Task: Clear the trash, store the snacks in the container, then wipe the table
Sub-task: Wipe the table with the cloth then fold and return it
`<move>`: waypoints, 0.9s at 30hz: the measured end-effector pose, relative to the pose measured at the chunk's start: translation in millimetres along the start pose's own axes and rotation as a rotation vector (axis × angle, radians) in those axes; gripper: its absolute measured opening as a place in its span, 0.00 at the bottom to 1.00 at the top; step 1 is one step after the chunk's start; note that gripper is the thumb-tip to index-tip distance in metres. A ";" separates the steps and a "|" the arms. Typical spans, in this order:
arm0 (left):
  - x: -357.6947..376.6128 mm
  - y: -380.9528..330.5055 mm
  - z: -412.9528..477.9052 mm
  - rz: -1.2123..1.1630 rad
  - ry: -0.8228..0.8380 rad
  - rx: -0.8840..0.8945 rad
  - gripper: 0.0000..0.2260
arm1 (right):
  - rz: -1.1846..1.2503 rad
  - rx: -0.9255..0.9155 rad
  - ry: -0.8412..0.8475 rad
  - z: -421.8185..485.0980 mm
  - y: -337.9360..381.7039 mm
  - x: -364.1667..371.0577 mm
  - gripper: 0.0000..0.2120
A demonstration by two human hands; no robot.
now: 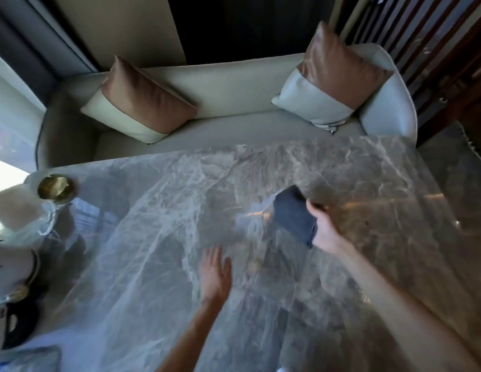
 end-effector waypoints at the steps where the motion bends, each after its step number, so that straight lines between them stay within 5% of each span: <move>1: -6.0 25.5 10.3 0.081 -0.026 -0.055 0.22 | -0.094 -0.047 -0.046 10.1 30.8 -6.5 0.24; 7: -28.0 119.4 57.0 0.201 -0.175 -0.107 0.35 | -0.838 -0.336 -0.514 67.5 177.3 -51.8 0.39; 10: -24.5 133.0 66.6 0.202 -0.275 -0.089 0.32 | -0.926 -0.273 -0.397 122.4 152.9 -56.3 0.34; 14: -22.8 147.9 63.0 0.044 -0.404 -0.064 0.30 | -1.083 -0.347 -0.471 154.6 88.6 -65.7 0.31; 19: -23.5 138.1 65.4 0.092 -0.411 0.002 0.30 | -1.090 -0.454 -0.277 161.4 35.2 -33.5 0.28; 27: -20.7 138.9 66.4 0.135 -0.407 -0.019 0.30 | -1.442 -0.328 -0.110 140.1 -46.4 20.2 0.32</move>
Point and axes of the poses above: each hand's wrist, its own z-axis towards the middle knuckle, its own x-axis out of the palm, y = z × x, the point moved 9 cm from there along z, towards the middle knuckle, and after that the axes turned 4 degrees about y, right-handed, at the moved point
